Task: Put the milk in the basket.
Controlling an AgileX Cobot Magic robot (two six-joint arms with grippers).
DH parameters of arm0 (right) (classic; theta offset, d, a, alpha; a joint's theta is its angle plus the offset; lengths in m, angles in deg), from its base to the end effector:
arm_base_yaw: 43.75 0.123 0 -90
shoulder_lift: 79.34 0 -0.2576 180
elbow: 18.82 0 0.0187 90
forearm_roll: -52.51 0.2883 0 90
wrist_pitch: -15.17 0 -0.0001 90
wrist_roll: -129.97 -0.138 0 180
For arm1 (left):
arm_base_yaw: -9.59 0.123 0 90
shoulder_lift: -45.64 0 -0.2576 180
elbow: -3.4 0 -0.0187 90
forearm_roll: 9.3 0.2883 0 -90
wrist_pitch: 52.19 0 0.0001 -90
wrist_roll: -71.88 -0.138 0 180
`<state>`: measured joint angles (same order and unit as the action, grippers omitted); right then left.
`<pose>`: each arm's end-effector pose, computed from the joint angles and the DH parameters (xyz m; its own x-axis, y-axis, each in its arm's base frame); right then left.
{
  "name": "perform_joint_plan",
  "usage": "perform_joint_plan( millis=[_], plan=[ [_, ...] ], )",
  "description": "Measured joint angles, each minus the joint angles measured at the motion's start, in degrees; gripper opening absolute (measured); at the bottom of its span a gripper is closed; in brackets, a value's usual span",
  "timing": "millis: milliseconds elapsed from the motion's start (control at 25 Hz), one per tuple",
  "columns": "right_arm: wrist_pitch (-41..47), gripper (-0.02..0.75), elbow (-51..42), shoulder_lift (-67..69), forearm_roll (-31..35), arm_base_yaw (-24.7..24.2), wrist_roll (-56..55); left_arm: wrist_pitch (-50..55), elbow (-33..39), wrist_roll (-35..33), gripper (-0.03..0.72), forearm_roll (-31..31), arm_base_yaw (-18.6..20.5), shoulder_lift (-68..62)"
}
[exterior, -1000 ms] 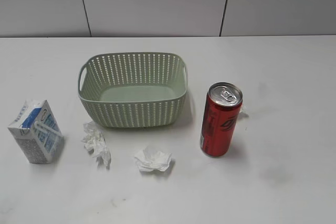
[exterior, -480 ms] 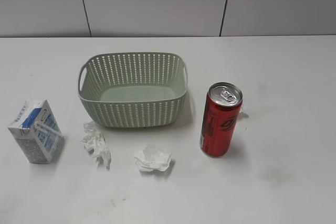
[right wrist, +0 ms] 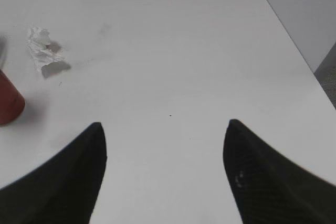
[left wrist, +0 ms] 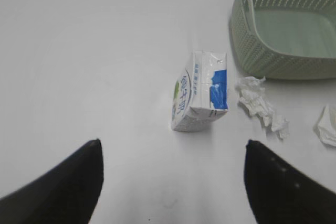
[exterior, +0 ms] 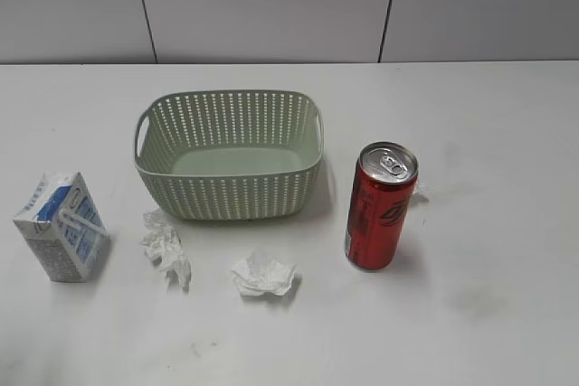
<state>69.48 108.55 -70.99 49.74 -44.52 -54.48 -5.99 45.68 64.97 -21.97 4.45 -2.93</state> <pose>0.1127 -0.0069 0.2577 -0.4237 0.0551 -0.9041 0.0700 0.9972 0.0280 0.2093 -0.0408 0.2319 -0.7268 0.0319 -0.6861 0.1729 0.9753 -0.1378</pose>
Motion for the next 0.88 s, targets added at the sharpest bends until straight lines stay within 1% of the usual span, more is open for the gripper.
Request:
perform_joint_plan(
  millis=[160, 320, 520, 640, 880],
  plan=[
    [0.0, 0.554, 0.0, 0.0, 0.0, 0.0, 0.0, 1.3, -4.9, -2.6, 0.64, -1.9, -1.9, -12.1],
    [0.0, 0.554, 0.0, 0.0, 0.0, 0.0, 0.0, 5.0, -10.9, -3.0, 0.64, -2.1, -5.3, -21.7],
    [0.0, 0.554, 0.0, 0.0, 0.0, 0.0, 0.0, 7.0, -17.0, -3.0, 0.64, 0.1, -9.5, -30.9],
    [0.0, 0.554, 0.0, 0.0, 0.0, 0.0, 0.0, 9.0, -19.8, -3.0, 0.64, 2.0, -10.5, -35.9],
    [0.0, 0.554, 0.0, 0.0, 0.0, 0.0, 0.0, 9.2, -23.6, -2.3, 0.64, 3.6, -10.5, -44.8]
  ],
)
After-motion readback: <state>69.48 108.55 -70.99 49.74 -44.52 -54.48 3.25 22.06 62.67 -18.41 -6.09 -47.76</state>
